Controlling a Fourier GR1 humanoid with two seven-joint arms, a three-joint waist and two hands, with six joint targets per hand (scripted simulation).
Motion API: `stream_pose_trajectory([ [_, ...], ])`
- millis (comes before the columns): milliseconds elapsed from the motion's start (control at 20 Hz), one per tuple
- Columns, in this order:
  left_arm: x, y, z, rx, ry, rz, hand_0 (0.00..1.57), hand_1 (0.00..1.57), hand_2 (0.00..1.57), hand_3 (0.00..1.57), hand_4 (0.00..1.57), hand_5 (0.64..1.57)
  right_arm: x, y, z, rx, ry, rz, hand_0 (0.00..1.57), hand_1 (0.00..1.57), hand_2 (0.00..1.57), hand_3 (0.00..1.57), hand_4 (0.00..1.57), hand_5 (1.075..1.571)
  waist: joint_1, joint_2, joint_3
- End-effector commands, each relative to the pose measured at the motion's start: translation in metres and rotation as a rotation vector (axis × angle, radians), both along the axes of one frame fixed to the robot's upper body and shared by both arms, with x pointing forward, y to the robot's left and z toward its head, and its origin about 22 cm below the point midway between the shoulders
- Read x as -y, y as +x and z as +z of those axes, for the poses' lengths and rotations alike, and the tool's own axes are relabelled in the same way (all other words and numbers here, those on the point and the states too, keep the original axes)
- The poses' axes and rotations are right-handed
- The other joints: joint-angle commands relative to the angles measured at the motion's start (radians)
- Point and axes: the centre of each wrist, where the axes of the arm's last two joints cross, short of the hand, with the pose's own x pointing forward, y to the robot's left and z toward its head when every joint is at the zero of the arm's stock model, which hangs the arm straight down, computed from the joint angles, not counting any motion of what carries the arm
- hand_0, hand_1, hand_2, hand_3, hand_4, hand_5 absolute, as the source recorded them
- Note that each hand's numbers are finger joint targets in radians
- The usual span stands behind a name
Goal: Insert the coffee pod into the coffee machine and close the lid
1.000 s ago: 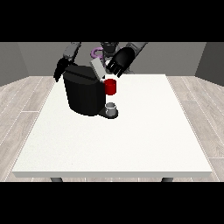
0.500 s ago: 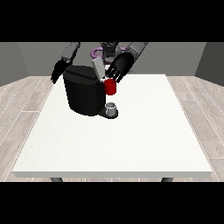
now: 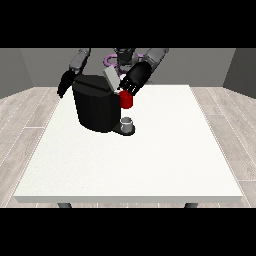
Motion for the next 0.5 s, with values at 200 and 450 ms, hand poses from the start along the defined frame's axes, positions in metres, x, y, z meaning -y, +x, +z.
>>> stream_pose_trajectory([
  [200, -0.003, 0.0, 0.02, 0.062, -0.024, 0.005, 1.23, 1.23, 1.27, 1.21, 0.39, 1.571, -0.016, 0.0, 0.0, 0.032, -0.004, 0.007, 0.0, 0.0, 0.0, 0.0, 0.0, 1.571, -0.013, 0.039, 0.0],
  [450, -0.025, -0.003, 0.031, 0.067, -0.026, 0.024, 1.22, 1.22, 1.24, 1.2, 0.36, 1.571, 0.002, 0.001, 0.009, 0.011, -0.006, 0.018, 0.0, 0.0, 0.0, 0.0, 0.0, 1.571, -0.039, 0.027, -0.0001],
])
